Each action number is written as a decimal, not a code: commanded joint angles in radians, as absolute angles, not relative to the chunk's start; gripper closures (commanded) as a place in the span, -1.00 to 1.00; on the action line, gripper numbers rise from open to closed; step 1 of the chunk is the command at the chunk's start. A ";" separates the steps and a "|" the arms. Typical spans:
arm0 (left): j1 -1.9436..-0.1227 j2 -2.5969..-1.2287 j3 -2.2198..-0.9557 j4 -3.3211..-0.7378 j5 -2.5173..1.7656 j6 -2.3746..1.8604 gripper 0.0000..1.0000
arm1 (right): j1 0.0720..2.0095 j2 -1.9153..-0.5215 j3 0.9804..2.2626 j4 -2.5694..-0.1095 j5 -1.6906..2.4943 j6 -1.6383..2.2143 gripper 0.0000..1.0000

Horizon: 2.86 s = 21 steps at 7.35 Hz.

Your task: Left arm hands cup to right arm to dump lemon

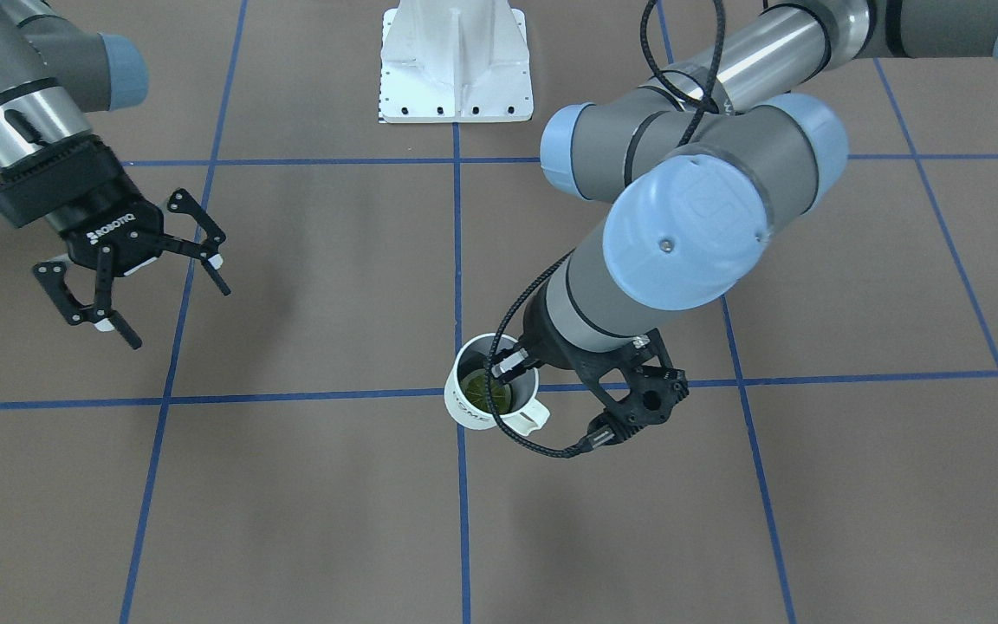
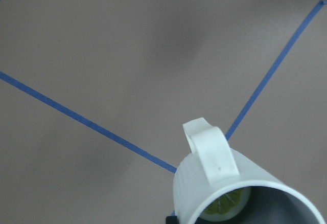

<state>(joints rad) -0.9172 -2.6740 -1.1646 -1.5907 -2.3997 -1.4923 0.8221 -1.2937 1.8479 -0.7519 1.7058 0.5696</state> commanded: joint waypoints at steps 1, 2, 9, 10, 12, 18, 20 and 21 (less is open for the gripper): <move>-0.896 -2.706 -1.083 -1.742 -2.395 -1.580 1.00 | 0.660 -1.258 1.844 -0.736 1.513 0.557 -0.98; -0.896 -2.723 -1.040 -1.770 -2.392 -1.580 1.00 | 0.632 -1.255 1.841 -0.736 1.508 0.557 -0.98; -0.859 -2.749 -1.042 -1.767 -2.405 -1.568 1.00 | 0.557 -1.177 1.789 -0.747 1.420 0.555 -0.98; -0.867 -2.743 -1.042 -1.763 -2.407 -1.566 1.00 | 0.554 -1.170 1.784 -0.749 1.420 0.555 -0.98; -0.896 -2.689 -1.086 -1.759 -2.484 -1.566 1.00 | 0.549 -1.140 1.761 -0.749 1.420 0.545 -0.98; -0.913 -2.609 -1.201 -1.741 -2.565 -1.592 1.00 | 0.535 -1.069 1.753 -0.816 1.410 0.543 -0.98; -0.885 -2.617 -1.201 -1.743 -2.580 -1.601 1.00 | 0.535 -1.069 1.753 -0.816 1.410 0.545 -0.98; -0.873 -2.626 -1.201 -1.743 -2.579 -1.608 1.00 | 0.535 -1.069 1.752 -0.816 1.410 0.545 -0.98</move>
